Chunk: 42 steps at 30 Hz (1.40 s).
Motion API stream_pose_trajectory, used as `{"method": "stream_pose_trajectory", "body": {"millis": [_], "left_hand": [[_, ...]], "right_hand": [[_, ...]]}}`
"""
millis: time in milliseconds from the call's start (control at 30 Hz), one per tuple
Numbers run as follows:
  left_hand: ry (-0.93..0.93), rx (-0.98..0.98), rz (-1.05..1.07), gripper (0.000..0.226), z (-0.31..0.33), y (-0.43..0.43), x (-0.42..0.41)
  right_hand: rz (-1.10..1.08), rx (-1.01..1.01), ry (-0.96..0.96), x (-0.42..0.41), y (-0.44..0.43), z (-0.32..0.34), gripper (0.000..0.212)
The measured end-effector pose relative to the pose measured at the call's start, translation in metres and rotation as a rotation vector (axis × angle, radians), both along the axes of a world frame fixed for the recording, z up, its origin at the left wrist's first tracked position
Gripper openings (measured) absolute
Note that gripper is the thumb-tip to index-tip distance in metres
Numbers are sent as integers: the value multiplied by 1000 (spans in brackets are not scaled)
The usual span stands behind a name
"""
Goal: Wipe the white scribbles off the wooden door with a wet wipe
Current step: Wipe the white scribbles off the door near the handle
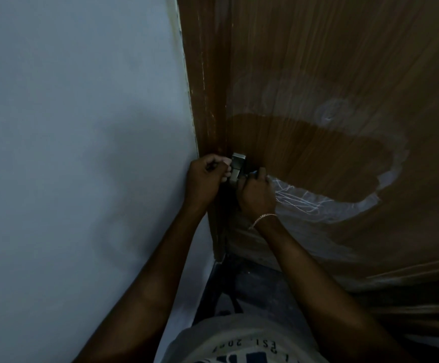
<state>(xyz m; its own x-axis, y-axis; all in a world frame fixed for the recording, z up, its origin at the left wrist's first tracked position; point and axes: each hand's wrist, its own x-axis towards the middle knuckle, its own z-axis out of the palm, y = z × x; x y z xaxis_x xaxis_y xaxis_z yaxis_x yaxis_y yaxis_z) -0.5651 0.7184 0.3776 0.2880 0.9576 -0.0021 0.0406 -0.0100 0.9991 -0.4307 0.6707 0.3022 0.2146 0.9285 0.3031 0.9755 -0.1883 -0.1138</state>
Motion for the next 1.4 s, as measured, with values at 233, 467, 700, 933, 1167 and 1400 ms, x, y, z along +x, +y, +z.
{"method": "stream_pose_trajectory", "body": {"millis": [233, 467, 700, 933, 1167, 1400], "left_hand": [[-6, -22, 15, 11, -2, -5, 0], [17, -53, 4, 13, -6, -10, 6], [43, -76, 13, 18, -8, -16, 3], [24, -82, 23, 13, -8, -13, -6], [23, -78, 26, 14, -5, -15, -9], [14, -76, 28, 16, -4, -17, -9]], "right_hand": [[-328, 427, 866, 43, -26, -12, 20], [-596, 495, 2263, 33, -23, -34, 21], [-648, 628, 2643, 0, 24, -30, 12], [-682, 760, 2576, 3, 18, -37, 12], [-585, 793, 2559, 19, 12, -35, 13], [-645, 695, 2556, 30, 1, -42, 15]]}}
